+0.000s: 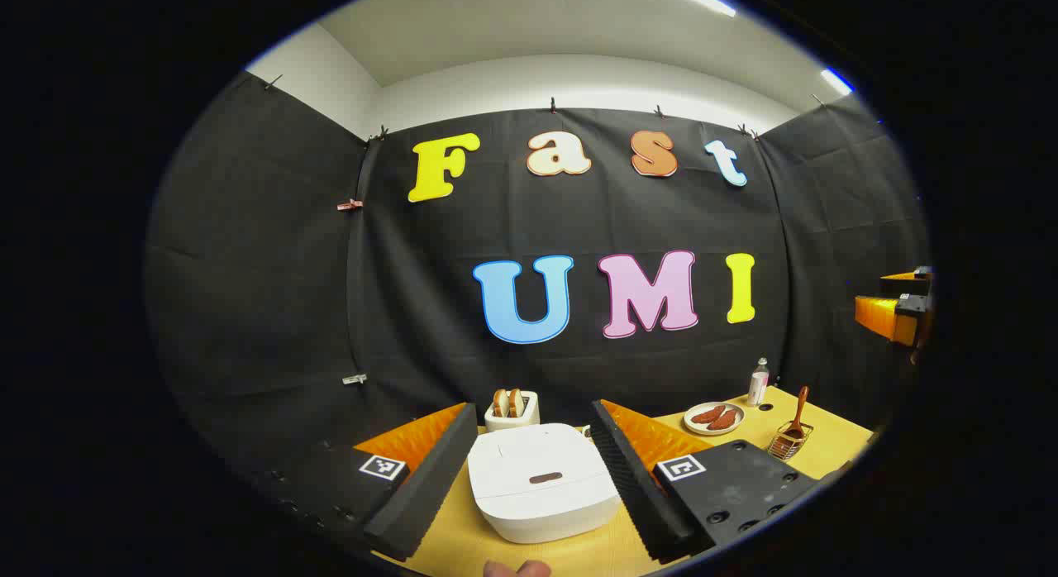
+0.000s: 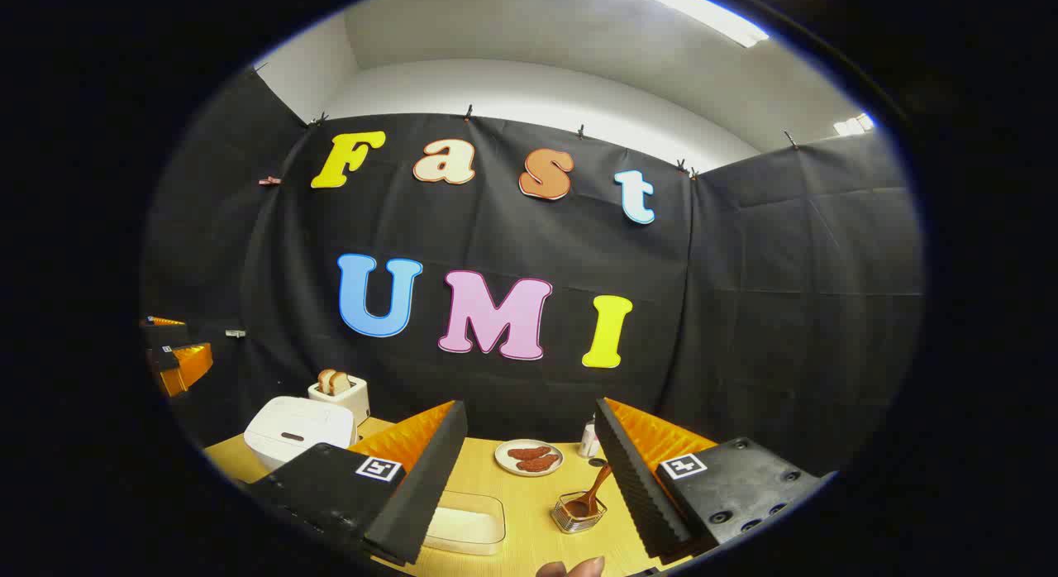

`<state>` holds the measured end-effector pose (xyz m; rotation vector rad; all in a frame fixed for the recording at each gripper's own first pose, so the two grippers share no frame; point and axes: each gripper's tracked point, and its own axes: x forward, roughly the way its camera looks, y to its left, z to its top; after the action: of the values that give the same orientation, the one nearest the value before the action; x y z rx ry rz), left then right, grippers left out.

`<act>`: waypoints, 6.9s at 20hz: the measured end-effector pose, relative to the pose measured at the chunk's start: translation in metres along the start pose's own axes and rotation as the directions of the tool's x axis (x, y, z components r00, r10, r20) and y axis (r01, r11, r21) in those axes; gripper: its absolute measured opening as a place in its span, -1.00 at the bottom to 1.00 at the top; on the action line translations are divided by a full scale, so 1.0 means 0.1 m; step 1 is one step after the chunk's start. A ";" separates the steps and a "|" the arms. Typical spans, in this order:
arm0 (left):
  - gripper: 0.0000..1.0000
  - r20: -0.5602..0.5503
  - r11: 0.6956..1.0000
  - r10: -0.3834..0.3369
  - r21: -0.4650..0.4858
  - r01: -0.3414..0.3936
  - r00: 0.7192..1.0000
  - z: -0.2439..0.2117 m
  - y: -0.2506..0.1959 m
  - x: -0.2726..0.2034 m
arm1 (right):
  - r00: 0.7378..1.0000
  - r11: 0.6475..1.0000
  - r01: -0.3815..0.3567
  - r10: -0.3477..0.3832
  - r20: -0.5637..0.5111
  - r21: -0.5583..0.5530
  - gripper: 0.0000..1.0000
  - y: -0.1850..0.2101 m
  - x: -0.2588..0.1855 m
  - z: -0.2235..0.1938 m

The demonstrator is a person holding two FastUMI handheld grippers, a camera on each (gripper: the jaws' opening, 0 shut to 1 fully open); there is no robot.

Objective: Close the left gripper, press the button to open the rice cooker; take a wooden spoon from the chopstick holder with the right hand, scoop a spoonful of rice and pour it into the rice cooker, then put the wooden spoon back into the chopstick holder.

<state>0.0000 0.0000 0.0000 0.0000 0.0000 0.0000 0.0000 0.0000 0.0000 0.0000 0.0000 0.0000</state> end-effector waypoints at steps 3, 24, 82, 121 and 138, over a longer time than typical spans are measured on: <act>0.90 -0.004 1.000 0.008 -0.023 -0.008 1.000 -0.01 0.00 0.01 | 1.000 1.000 0.003 -0.003 0.003 -0.002 0.94 -0.02 0.00 0.02; 0.53 0.008 0.999 -0.037 -0.037 0.037 0.999 0.01 -0.03 0.14 | 0.999 0.998 0.040 -0.040 0.004 -0.040 0.94 -0.07 0.02 0.05; 0.94 -0.054 0.991 0.033 -0.125 -0.040 0.998 0.11 -0.74 -0.12 | 0.948 0.972 -0.142 0.188 -0.256 0.188 0.95 -1.72 0.91 -1.76; 0.90 -0.185 0.962 0.141 -0.205 -0.178 0.973 -0.28 -0.07 -0.59 | 0.934 0.907 -0.206 0.293 -0.202 0.366 -0.77 -0.83 1.74 -1.71; 0.91 -0.198 0.986 -0.015 -0.168 -0.019 0.980 -0.57 0.80 -0.14 | 0.871 0.951 -0.310 0.285 -0.401 0.001 -0.78 1.16 1.26 -2.97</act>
<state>-0.0143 0.0798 -0.0572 -0.1701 0.1996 0.0021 0.1256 0.1155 -0.2972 -0.0641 0.4096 0.3112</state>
